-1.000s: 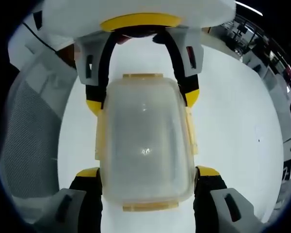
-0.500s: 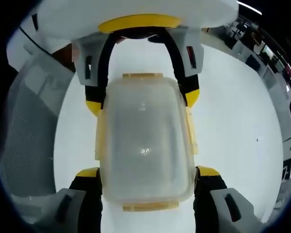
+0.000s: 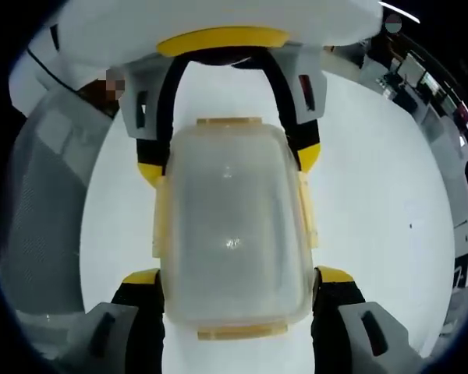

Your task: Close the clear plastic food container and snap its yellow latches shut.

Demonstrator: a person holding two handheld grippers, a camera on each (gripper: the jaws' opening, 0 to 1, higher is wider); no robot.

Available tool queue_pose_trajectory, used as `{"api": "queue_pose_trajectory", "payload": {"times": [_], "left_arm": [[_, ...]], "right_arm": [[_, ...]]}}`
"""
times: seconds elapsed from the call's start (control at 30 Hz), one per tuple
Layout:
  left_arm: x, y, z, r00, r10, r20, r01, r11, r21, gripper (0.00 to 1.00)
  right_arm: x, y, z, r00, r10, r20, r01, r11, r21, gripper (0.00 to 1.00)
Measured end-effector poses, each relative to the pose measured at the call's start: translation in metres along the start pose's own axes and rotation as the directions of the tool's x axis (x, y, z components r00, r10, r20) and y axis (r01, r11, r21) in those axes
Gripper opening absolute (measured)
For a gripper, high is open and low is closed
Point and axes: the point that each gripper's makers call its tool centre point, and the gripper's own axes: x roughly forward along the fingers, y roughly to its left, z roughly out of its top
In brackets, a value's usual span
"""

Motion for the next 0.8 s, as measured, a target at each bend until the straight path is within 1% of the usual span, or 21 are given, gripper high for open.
{"api": "queue_pose_trajectory", "payload": {"times": [0.23,0.63,0.8], "left_arm": [[0.000,0.007,0.000,1.000,0.003,-0.007,-0.003,1.000,0.000,0.84],[0.002,0.024,0.000,1.000,0.008,-0.002,-0.008,1.000,-0.002,0.84],[0.002,0.031,0.000,1.000,0.007,-0.010,-0.007,1.000,0.005,0.84]], "right_arm": [[0.000,-0.007,0.000,1.000,-0.003,0.001,0.003,1.000,0.000,0.78],[0.001,-0.023,0.002,1.000,-0.007,0.005,0.007,1.000,0.000,0.78],[0.002,-0.030,0.002,1.000,-0.012,0.004,0.012,1.000,0.006,0.78]]}}
